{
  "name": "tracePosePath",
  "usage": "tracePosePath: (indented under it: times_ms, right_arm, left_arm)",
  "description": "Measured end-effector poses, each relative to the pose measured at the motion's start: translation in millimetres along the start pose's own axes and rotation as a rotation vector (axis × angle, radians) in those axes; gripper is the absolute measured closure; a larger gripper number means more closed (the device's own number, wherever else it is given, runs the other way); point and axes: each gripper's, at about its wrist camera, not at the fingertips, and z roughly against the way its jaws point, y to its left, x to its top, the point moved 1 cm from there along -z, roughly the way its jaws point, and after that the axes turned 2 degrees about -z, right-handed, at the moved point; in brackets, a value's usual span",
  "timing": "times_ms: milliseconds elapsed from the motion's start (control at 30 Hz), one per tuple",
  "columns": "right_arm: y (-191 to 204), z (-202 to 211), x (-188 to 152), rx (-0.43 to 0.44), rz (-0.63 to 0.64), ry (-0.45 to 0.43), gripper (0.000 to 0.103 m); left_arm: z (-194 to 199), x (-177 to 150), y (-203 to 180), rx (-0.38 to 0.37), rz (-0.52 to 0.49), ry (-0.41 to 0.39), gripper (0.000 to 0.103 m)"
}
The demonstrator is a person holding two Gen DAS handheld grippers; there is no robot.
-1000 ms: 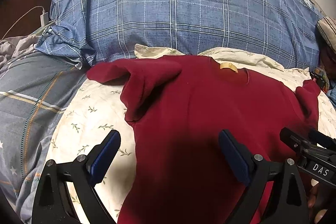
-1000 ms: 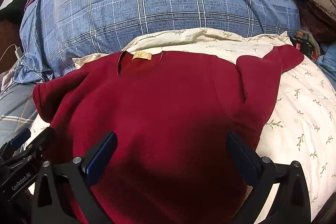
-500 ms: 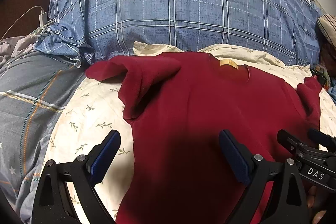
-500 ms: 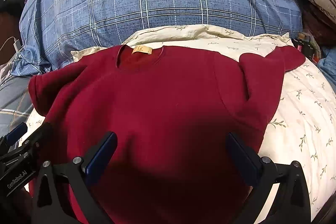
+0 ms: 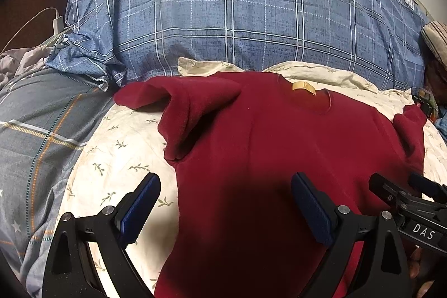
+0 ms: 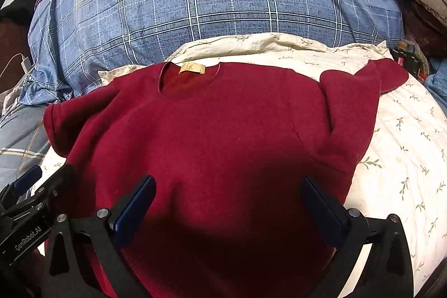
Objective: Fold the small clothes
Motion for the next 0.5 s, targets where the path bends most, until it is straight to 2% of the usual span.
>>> tracePosePath:
  times_ms: [500]
  right_arm:
    - [7.1,-1.0,2.1,0.002,0.024,0.005,0.0]
  left_arm:
    - [2.1,-0.6,2.5,0.004,0.01,-0.004,0.008]
